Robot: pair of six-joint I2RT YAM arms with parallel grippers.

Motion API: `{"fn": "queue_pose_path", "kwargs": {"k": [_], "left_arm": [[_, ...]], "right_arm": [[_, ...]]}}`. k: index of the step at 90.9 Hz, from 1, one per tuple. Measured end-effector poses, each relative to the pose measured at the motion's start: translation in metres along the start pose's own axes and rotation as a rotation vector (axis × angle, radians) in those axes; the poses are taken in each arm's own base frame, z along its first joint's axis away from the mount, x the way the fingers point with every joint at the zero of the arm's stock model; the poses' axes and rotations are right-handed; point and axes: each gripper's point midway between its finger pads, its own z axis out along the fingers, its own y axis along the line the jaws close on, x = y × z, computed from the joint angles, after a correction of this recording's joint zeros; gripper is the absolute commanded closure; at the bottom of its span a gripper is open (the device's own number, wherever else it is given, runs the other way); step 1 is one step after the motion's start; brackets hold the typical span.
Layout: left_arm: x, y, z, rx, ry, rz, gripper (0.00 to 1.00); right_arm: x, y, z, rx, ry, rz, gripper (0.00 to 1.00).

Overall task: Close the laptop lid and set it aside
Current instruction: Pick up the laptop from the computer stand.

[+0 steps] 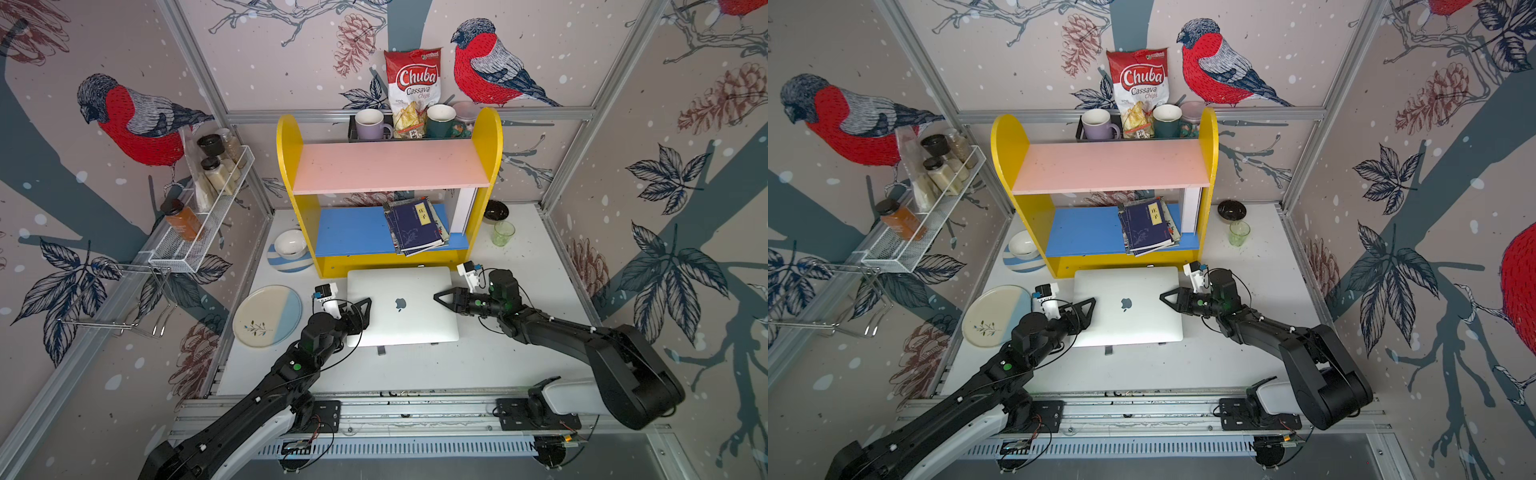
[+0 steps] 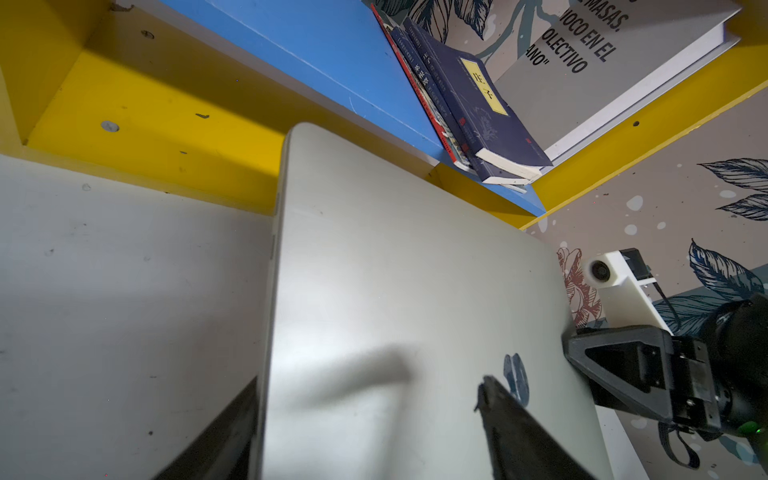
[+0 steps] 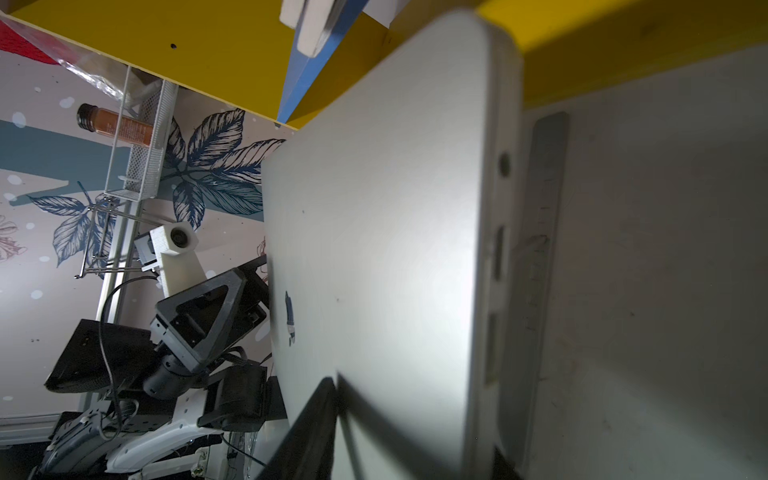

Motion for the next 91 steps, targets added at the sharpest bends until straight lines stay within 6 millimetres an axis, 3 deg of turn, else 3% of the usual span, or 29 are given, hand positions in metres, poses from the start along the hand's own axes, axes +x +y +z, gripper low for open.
{"fn": "queue_pose_path", "kwargs": {"k": [33, 58, 73, 79, 91], "left_arm": [[-0.010, -0.013, -0.004, 0.042, -0.017, -0.006, 0.23], [-0.011, -0.012, -0.007, 0.020, -0.005, -0.003, 0.23], [-0.010, -0.009, -0.008, -0.001, 0.008, -0.001, 0.22], [-0.014, -0.013, -0.008, 0.008, -0.002, -0.002, 0.20], [-0.031, -0.030, -0.014, 0.056, -0.040, -0.014, 0.17]], "right_arm": [[-0.003, 0.031, -0.006, -0.110, -0.002, 0.017, 0.65], [-0.006, 0.052, -0.014, -0.177, -0.003, 0.034, 0.79], [-0.010, 0.066, -0.023, -0.218, -0.008, 0.034, 0.93], [-0.012, 0.064, -0.026, -0.214, -0.017, 0.054, 1.00], [-0.020, 0.060, -0.032, -0.197, -0.045, 0.107, 1.00]]}}
